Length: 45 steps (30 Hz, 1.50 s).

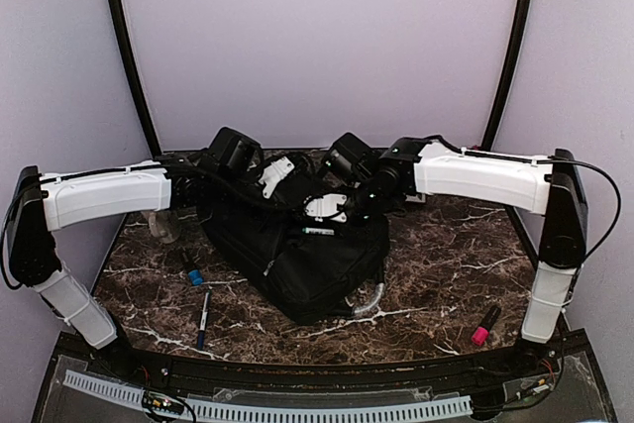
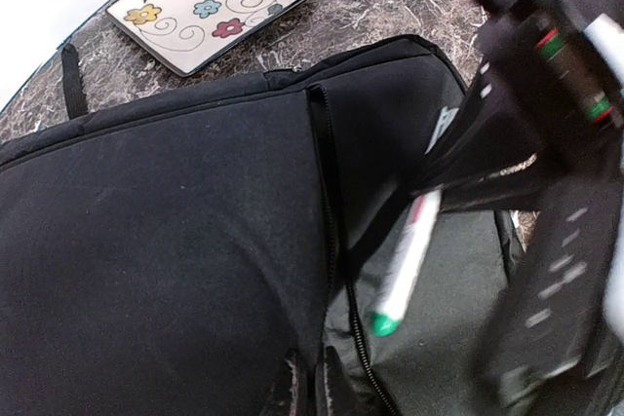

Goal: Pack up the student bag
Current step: Place the pen in the second largest pocket of the bag, then adjust the pen in the second largest pocket of the bag.

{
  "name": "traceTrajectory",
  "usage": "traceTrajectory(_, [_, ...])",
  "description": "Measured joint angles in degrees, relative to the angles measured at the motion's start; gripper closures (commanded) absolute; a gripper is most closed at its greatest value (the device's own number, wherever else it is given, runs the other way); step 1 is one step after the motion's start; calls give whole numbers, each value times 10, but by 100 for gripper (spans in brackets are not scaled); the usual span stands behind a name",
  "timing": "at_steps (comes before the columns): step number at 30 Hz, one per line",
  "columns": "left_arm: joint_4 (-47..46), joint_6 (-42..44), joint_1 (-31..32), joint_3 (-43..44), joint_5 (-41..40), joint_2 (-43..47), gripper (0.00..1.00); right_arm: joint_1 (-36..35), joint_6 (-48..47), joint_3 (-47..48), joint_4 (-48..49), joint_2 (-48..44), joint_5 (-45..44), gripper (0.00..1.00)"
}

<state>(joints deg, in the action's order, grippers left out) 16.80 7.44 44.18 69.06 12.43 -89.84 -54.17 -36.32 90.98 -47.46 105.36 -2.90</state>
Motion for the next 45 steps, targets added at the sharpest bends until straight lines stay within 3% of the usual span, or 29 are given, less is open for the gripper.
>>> traceTrajectory(11, [1, -16, -22, 0, 5, 0, 100, -10, 118, 63, 12, 71, -8, 89])
traceTrajectory(18, [0, -21, -23, 0, 3, 0, 100, -5, 172, 23, 54, 61, 40, 59])
traceTrajectory(24, [0, -21, -18, 0, 2, -2, 100, 11, 183, -65, 119, -5, 58, 53])
traceTrajectory(35, [0, -21, -18, 0, 3, -4, 100, 18, 159, -153, 152, -78, 64, 58])
traceTrajectory(41, [0, -21, -18, 0, 4, -5, 100, 18, 163, -163, 155, -68, 66, 84])
traceTrajectory(45, [0, -21, -18, 0, 5, -6, 100, 21, 186, -159, 158, -52, 80, 91])
